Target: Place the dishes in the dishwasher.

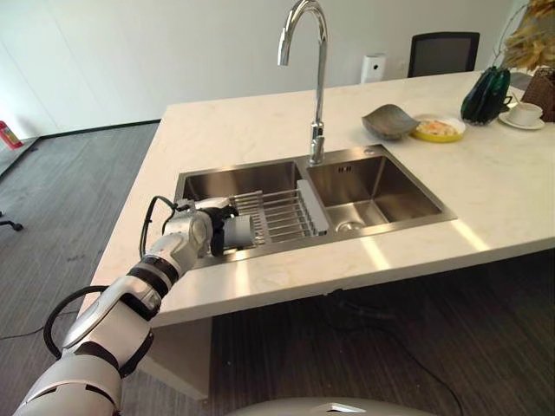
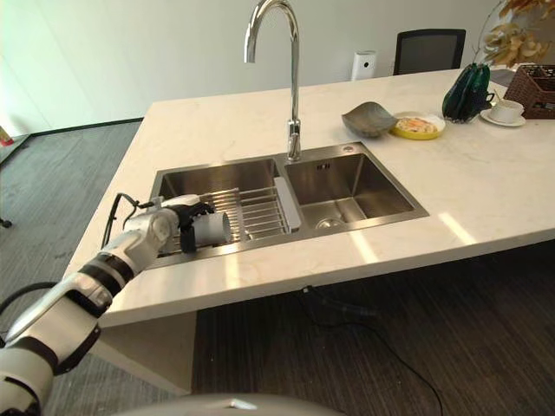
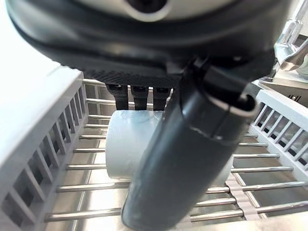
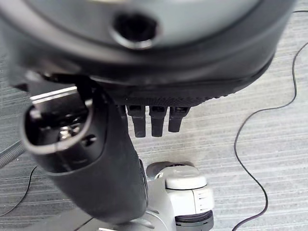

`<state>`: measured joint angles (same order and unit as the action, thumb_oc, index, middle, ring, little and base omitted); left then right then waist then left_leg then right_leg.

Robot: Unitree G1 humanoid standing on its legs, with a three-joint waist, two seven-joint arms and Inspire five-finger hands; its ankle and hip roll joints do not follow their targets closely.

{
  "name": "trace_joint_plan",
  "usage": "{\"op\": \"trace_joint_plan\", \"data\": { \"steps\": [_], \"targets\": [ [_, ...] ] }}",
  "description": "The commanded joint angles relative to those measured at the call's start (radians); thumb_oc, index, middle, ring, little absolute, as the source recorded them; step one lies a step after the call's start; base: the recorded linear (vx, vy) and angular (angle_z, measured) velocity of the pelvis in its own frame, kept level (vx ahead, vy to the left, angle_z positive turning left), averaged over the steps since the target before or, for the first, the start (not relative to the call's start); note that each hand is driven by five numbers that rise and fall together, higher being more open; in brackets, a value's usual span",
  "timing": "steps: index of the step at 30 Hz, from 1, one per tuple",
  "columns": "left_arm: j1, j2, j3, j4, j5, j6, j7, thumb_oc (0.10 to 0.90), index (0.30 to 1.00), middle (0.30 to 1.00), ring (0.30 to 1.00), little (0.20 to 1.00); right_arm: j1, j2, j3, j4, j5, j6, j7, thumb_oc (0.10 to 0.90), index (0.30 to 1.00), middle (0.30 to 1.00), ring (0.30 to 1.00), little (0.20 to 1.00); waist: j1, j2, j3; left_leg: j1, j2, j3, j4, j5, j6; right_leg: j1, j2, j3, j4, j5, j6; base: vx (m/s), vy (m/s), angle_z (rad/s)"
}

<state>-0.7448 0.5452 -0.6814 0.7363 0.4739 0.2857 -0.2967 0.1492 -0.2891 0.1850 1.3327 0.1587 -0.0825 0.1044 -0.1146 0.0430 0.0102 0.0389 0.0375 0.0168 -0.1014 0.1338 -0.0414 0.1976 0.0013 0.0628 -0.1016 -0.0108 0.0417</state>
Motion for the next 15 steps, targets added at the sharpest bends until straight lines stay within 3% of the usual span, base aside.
{"op": "trace_joint_plan", "data": {
  "steps": [1,2,3,10,14,15],
  "targets": [
    [-0.159,0.0,-0.021,0.145,0.043,0.017,-0.044,0.8,0.9,0.9,0.9,0.9,-0.002,-0.029,0.022,-0.076,0.004,0.011,0.079,0.8,0.9,0.9,0.9,0.9,0.007,0.008,0.059,0.119,-0.049,-0.011,0.014,-0.164,-0.019,-0.049,0.001,-0.046,0.014,-0.009,0.052,-0.02,-0.031,-0.02],
    [-0.174,-0.025,-0.03,0.232,0.064,0.038,-0.074,0.8,0.9,0.9,0.9,0.9,-0.013,-0.044,0.039,-0.069,0.013,0.004,0.105,0.8,0.9,0.9,0.9,0.9,0.007,0.005,0.061,0.117,-0.048,-0.011,0.014,-0.163,-0.021,-0.051,0.0,-0.048,0.014,-0.007,0.051,-0.02,-0.028,-0.03],
    [-0.175,-0.026,-0.035,0.249,0.079,0.032,-0.086,0.4,0.3,0.3,0.3,0.3,-0.019,-0.049,0.042,-0.066,0.015,0.002,0.107,0.8,0.9,0.9,0.9,0.9,0.008,0.004,0.062,0.117,-0.048,-0.012,0.014,-0.163,-0.02,-0.052,0.0,-0.048,0.014,-0.007,0.051,-0.02,-0.037,0.01],
    [-0.11,0.03,-0.007,0.244,0.066,-0.012,-0.008,0.4,0.3,0.3,0.3,0.3,-0.035,-0.044,0.033,-0.039,0.023,-0.006,0.113,0.8,0.9,0.9,0.9,0.9,0.015,0.001,0.065,0.113,-0.049,-0.009,0.014,-0.163,-0.022,-0.053,0.0,-0.05,0.014,-0.006,0.051,0.0,0.0,0.0],
    [-0.067,0.096,0.023,0.139,0.02,-0.067,0.051,0.4,0.3,0.3,0.3,0.3,-0.031,-0.039,0.027,-0.03,0.025,-0.007,0.113,0.8,0.9,0.9,0.9,0.9,0.023,-0.003,0.065,0.112,-0.049,-0.01,0.014,-0.163,-0.021,-0.052,-0.001,-0.055,0.014,-0.007,0.052,0.0,0.0,0.0],
    [-0.031,0.139,0.064,0.015,-0.035,-0.116,0.107,0.4,0.3,0.3,0.3,0.3,-0.027,-0.036,0.022,-0.031,0.028,-0.01,0.113,0.8,0.9,0.9,0.9,0.9,0.029,-0.006,0.064,0.111,-0.048,-0.012,0.014,-0.163,-0.022,-0.051,-0.002,-0.059,0.014,-0.008,0.051,0.0,0.0,0.0]
  ]
}}
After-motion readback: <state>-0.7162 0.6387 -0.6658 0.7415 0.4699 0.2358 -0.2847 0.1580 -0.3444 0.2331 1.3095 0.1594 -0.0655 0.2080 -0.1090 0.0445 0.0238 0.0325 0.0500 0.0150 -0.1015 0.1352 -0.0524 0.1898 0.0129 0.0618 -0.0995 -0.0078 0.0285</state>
